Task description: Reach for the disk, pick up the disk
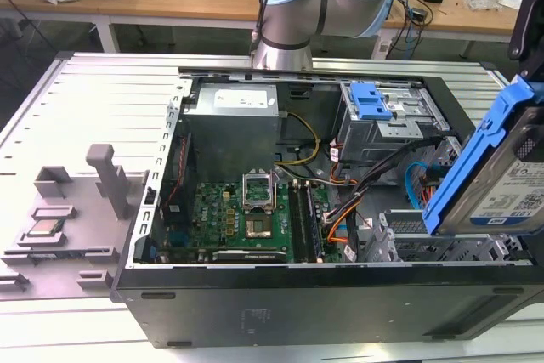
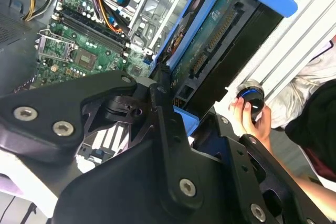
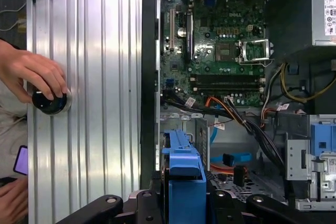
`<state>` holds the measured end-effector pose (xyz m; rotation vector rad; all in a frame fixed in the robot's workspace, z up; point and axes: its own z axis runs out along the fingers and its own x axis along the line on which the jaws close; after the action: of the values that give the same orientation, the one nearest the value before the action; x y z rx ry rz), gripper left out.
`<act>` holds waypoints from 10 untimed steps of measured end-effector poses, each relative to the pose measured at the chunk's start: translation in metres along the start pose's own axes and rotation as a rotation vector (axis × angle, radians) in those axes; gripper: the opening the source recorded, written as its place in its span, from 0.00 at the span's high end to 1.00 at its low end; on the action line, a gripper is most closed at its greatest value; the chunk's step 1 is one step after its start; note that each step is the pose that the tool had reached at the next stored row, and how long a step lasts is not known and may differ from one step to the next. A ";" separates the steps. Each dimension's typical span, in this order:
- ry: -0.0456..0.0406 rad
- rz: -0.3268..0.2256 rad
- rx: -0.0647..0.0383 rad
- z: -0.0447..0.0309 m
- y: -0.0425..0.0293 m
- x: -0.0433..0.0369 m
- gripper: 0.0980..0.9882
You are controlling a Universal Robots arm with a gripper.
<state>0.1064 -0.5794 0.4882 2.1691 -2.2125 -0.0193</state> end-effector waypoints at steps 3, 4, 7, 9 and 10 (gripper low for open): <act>-0.0002 0.000 0.000 0.0082 -0.0003 -0.0003 0.70; 0.0002 0.000 0.000 0.0093 -0.0001 -0.0011 0.70; -0.0001 0.000 0.000 0.0114 0.0059 -0.0052 0.70; 0.0000 0.000 0.000 0.0118 0.0089 -0.0084 0.70; -0.0001 0.000 0.000 0.0120 0.0104 -0.0099 0.70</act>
<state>0.0957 -0.5696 0.4764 2.1690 -2.2125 -0.0196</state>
